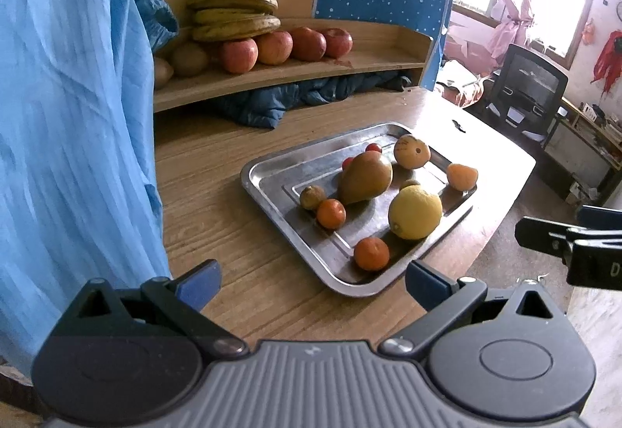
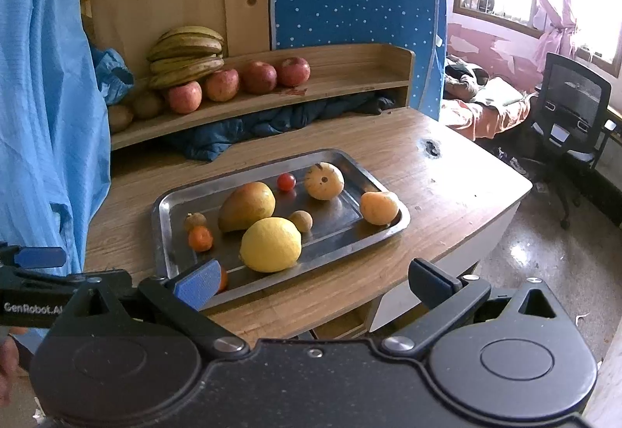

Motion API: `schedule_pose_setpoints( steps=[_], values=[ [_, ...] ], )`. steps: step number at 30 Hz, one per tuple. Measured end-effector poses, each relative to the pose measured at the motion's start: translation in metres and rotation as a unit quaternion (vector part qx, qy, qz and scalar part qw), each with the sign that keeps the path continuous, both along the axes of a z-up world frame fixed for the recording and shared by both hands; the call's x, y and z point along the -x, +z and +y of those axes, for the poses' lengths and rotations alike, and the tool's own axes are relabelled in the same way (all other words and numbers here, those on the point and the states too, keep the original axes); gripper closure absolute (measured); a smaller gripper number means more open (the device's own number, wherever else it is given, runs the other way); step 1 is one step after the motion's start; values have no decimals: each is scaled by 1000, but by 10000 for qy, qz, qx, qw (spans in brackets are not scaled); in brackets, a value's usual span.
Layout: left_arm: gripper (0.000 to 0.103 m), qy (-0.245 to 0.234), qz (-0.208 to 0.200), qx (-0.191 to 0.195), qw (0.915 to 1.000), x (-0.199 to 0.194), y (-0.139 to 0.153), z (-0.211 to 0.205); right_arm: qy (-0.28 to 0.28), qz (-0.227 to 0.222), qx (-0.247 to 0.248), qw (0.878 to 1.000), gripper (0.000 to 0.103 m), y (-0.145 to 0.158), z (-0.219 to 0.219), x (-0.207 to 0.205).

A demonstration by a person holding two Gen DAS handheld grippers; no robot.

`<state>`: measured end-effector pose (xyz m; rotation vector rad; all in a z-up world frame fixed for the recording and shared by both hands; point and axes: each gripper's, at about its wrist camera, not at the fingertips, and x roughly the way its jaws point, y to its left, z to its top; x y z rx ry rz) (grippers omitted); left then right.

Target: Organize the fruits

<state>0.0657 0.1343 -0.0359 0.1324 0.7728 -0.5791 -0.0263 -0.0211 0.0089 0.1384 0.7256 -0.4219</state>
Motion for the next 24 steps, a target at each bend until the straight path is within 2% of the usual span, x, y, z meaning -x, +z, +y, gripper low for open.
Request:
schedule_pose_setpoints(
  steps=[24],
  values=[
    [0, 725, -68, 107, 9973, 35, 8, -11, 467, -110, -15, 9988, 1, 5, -21, 20]
  ],
)
